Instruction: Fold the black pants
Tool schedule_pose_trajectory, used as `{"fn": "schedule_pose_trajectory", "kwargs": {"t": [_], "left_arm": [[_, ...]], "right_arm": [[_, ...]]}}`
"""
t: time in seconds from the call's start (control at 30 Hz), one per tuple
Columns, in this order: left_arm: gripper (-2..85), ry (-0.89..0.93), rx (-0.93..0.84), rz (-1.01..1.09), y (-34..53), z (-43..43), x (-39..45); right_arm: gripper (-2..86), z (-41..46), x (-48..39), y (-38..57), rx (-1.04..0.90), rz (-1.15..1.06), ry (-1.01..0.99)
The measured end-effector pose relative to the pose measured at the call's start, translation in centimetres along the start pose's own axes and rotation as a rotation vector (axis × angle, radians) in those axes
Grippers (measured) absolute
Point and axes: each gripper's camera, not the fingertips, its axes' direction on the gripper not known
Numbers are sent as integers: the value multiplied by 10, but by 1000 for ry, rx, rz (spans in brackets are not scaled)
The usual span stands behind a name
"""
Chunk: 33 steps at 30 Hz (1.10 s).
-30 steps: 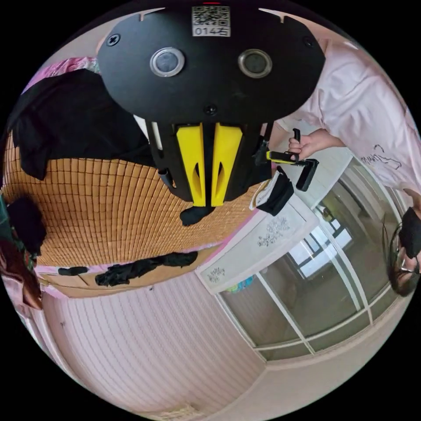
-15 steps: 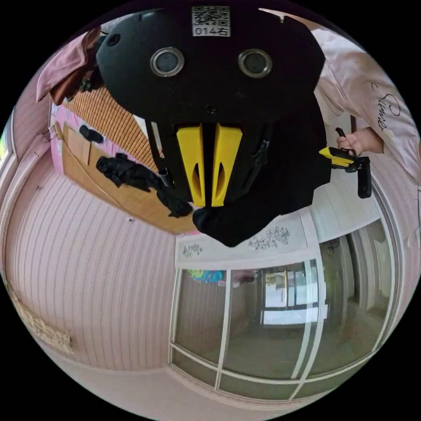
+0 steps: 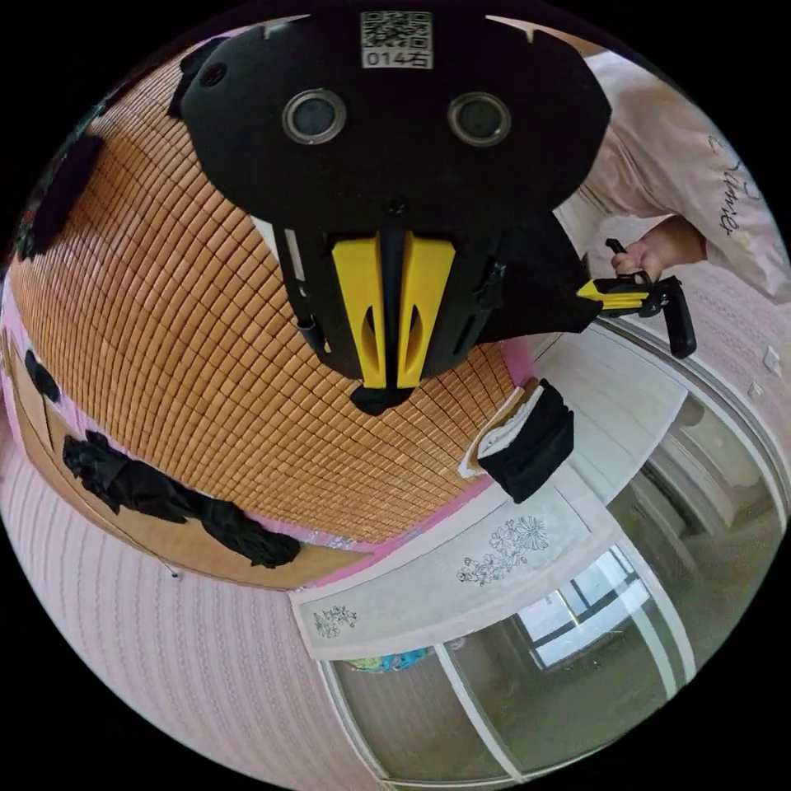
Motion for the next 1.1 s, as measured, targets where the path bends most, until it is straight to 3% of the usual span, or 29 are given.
{"fn": "schedule_pose_trajectory", "kwargs": {"t": [0.17,0.27,0.4,0.5,0.73,0.93,1.1], "left_arm": [[0,-181,158,-105,-18,-42,-47],[39,-334,88,-262,-15,-28,-98],[49,-519,-80,-393,12,4,-143],[49,-488,-108,-413,28,23,-149],[50,-350,-198,-202,10,102,-105],[72,-214,-328,60,-30,210,-37],[75,-217,-410,192,-62,306,13]], "right_arm": [[50,45,-43,-96,-31,-76,-101],[55,84,-53,-92,-104,-57,-19],[65,83,-41,-12,-125,-121,58],[68,61,-8,79,-186,-48,176],[87,-36,67,291,-258,519,500],[114,-78,83,336,-150,675,653],[113,-81,118,325,-126,698,670]]}}
